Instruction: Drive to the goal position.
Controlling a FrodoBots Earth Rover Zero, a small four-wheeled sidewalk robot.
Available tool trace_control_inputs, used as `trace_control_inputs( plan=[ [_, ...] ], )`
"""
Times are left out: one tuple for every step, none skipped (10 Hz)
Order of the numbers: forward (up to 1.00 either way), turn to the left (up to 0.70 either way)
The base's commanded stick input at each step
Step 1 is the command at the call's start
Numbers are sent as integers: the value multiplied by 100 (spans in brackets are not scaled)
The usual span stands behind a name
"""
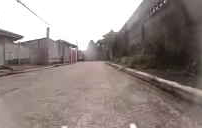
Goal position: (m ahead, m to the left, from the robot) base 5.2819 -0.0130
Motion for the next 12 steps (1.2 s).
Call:
trace_control_inputs(
  plan=[
    [70,1],
    [70,1],
    [70,1],
    [70,1],
    [70,1],
    [70,1],
    [70,1],
    [70,1],
    [70,1],
    [70,1],
    [70,1],
    [70,1]
  ],
)
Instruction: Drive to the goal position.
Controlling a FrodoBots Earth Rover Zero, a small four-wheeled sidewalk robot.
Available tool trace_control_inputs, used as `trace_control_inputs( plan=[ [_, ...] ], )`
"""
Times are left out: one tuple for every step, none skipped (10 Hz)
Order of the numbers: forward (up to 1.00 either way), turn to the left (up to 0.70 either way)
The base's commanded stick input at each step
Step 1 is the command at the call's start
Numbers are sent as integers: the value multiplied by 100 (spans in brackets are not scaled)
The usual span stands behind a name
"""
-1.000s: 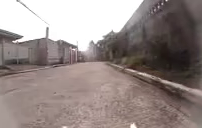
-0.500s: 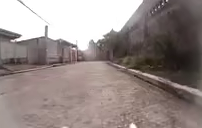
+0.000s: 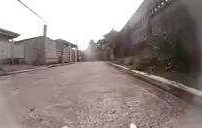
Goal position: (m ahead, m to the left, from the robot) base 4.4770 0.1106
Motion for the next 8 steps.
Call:
trace_control_inputs(
  plan=[
    [70,1],
    [70,1],
    [70,1],
    [70,1],
    [70,1],
    [70,1],
    [70,1],
    [70,1]
  ],
)
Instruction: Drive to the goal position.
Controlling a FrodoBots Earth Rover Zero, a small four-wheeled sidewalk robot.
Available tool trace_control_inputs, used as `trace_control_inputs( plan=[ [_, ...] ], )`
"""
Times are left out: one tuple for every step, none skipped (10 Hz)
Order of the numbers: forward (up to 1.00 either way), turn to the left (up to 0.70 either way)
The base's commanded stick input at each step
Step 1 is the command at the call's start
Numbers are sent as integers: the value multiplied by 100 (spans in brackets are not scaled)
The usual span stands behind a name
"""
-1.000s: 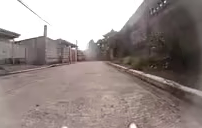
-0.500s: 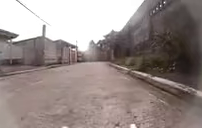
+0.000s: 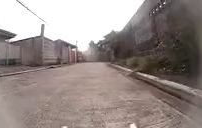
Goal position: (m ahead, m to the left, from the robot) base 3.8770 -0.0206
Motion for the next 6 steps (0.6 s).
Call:
trace_control_inputs(
  plan=[
    [70,1],
    [70,1],
    [70,1],
    [70,1],
    [70,1],
    [70,1]
  ],
)
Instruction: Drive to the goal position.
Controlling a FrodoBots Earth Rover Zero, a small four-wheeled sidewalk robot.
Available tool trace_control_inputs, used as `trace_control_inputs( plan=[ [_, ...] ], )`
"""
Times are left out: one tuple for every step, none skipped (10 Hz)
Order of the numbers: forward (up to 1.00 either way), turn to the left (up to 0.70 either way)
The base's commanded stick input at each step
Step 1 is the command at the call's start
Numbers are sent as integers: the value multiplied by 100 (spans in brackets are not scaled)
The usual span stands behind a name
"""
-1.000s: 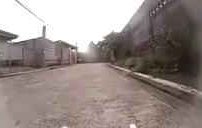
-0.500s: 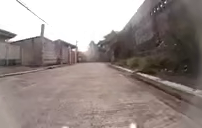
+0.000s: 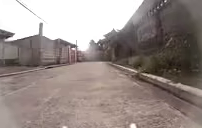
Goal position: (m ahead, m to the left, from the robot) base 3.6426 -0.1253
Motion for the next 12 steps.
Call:
trace_control_inputs(
  plan=[
    [70,1],
    [70,1],
    [70,1],
    [70,1],
    [70,1],
    [70,1],
    [70,1],
    [70,1],
    [70,1],
    [70,1],
    [70,1],
    [70,1]
  ],
)
